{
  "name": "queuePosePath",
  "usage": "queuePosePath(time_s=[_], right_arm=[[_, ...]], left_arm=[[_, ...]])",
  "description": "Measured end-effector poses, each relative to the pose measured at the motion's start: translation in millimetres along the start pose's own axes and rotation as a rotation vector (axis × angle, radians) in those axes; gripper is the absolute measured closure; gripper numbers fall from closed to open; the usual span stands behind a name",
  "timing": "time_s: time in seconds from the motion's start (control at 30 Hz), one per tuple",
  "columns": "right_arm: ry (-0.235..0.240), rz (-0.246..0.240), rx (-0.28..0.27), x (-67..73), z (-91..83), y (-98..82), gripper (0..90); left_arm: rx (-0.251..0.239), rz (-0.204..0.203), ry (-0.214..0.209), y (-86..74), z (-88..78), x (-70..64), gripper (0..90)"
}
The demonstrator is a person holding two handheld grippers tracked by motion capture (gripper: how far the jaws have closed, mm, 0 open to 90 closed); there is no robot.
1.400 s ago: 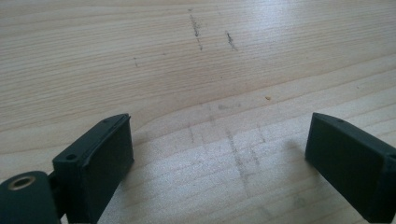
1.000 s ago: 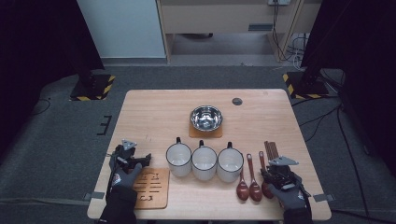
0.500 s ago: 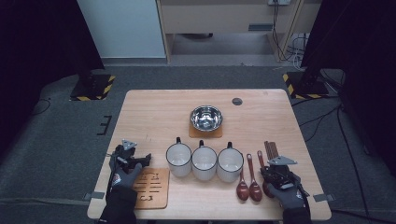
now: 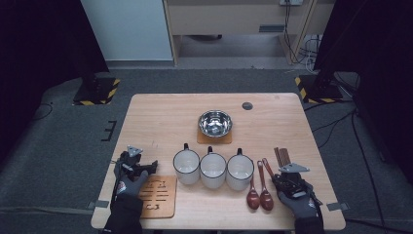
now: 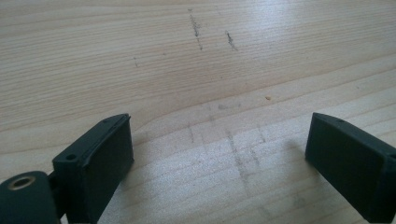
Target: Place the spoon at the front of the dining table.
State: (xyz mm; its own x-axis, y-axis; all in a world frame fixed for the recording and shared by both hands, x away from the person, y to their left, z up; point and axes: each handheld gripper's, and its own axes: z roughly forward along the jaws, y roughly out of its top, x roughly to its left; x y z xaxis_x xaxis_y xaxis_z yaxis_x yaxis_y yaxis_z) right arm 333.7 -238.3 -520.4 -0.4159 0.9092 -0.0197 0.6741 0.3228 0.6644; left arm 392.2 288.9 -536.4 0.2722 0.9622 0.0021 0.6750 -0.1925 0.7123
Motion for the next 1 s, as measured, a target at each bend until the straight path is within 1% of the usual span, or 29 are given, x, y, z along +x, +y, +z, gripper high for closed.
queuePosePath(time_s=[0.13, 0.23, 0.33, 0.5, 0.63, 0.87, 1.0], right_arm=[[0.006, -0.003, 0.001, 0.9, 0.0, 0.2, 80.0], [0.005, 0.002, -0.006, 0.9, -1.3, 0.3, 76.9], [0.004, 0.006, -0.024, -0.7, -5.5, 0.0, 74.7], [0.001, 0.024, -0.033, -3.6, -12.0, -3.6, 73.5], [0.0, 0.021, -0.022, -2.6, -11.3, -5.6, 72.2], [0.007, 0.032, -0.009, -0.1, -11.3, -8.7, 72.7], [0.001, 0.026, -0.002, 0.9, -10.7, -9.6, 73.5]], left_arm=[[0.0, 0.0, 0.0, 0.0, 0.0, 0.0, 6.4], [0.0, 0.0, 0.0, 0.0, 0.0, 0.0, 6.4], [0.0, 0.0, 0.0, 0.0, 0.0, 0.0, 6.3], [0.0, 0.0, 0.0, 0.0, 0.0, 0.0, 6.3], [0.0, 0.0, 0.0, 0.0, 0.0, 0.0, 6.3], [0.0, 0.0, 0.0, 0.0, 0.0, 0.0, 6.3], [0.002, 0.001, -0.001, 0.1, 0.1, 0.0, 6.2]])
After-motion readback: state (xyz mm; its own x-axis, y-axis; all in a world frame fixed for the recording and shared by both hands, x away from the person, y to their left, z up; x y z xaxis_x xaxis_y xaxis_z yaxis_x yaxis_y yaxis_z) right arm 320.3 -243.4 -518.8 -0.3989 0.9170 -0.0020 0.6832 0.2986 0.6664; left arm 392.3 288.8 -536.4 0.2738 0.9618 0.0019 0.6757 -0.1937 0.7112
